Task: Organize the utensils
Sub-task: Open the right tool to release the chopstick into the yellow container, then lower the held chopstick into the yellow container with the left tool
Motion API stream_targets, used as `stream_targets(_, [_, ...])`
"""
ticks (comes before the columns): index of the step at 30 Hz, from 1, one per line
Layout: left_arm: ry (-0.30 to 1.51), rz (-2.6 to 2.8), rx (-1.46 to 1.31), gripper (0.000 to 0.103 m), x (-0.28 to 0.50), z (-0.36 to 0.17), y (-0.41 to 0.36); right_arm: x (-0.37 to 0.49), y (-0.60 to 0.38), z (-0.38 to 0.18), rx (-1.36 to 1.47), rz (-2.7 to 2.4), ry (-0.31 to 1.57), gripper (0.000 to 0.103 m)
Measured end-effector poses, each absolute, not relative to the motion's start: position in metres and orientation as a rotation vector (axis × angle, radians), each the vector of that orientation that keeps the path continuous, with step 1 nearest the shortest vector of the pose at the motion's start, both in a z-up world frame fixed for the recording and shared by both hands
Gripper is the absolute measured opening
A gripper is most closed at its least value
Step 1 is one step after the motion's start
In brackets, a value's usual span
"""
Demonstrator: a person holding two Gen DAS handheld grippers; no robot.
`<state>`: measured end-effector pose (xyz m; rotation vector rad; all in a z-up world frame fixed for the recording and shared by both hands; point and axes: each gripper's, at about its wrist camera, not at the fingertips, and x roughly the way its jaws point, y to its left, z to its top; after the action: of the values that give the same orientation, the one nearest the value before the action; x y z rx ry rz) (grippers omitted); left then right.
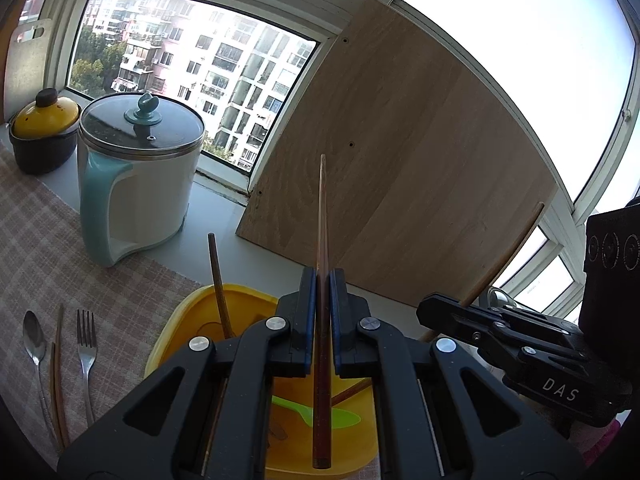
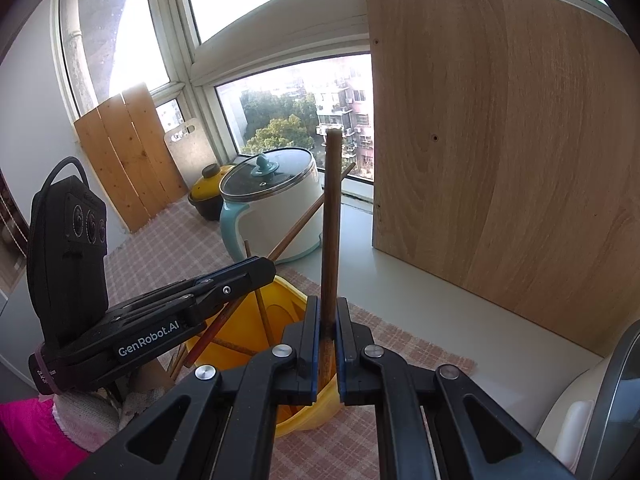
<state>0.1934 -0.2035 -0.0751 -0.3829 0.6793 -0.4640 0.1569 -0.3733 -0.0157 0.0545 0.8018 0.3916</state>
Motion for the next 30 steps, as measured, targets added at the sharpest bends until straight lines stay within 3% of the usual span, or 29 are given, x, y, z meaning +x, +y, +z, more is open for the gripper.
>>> stream_targets(13, [0.653, -0.468, -0.324, 0.004, 0.187, -0.076, -0.211, 0.165, -0.371, -0.025, 0.057, 0.415, 0.843, 0.004])
stream_targets(30, [0.601, -0.553, -0.463, 0.004, 0.189, -0.088, -0.200, 0.157, -0.371, -0.023, 0.058, 0.394, 0.848, 0.004])
